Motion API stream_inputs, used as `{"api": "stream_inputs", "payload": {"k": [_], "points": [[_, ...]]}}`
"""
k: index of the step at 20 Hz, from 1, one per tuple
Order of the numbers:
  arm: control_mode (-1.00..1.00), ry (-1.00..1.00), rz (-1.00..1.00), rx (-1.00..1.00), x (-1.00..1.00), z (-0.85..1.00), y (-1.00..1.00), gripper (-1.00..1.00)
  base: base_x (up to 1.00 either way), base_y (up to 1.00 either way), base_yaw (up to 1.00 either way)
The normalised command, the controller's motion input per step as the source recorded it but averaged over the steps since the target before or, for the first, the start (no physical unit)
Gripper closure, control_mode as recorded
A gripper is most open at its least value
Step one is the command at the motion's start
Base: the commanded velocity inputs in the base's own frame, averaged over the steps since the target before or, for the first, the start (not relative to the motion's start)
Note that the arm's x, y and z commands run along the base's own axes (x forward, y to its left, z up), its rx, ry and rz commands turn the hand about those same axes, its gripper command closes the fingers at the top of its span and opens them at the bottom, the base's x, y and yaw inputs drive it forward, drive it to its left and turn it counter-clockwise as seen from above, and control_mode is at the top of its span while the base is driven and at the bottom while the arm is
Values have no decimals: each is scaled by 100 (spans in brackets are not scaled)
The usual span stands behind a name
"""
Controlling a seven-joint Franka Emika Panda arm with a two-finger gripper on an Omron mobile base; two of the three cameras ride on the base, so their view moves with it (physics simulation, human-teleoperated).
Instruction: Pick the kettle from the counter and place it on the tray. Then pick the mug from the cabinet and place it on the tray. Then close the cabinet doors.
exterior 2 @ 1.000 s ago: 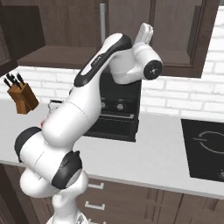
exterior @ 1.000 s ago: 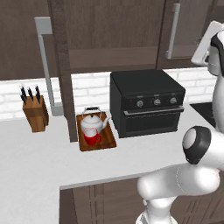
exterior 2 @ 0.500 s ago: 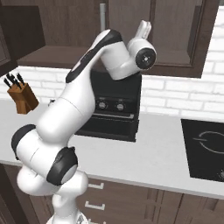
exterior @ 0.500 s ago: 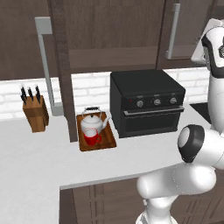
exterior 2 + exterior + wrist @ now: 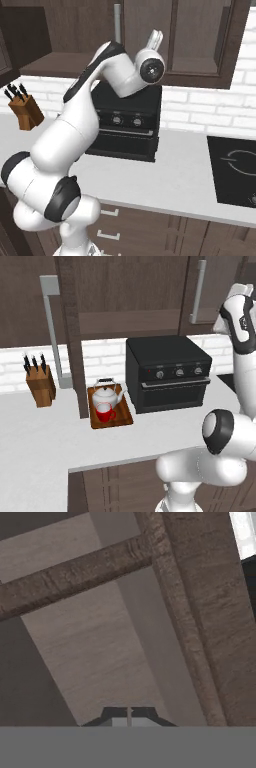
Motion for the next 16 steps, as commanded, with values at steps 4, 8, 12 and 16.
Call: {"api": "stream_inputs", "payload": {"k": [4, 8, 12, 16], "points": [[-100, -8, 0, 0, -19, -1, 36, 100, 0, 0, 0], [-100, 0, -4, 0, -45, 51, 1, 100, 0, 0, 0], [-100, 0, -9, 0, -66, 54, 0, 100, 0, 0, 0], [-100, 17, -7, -4, -94, 20, 1, 100, 0, 0, 0]]}}
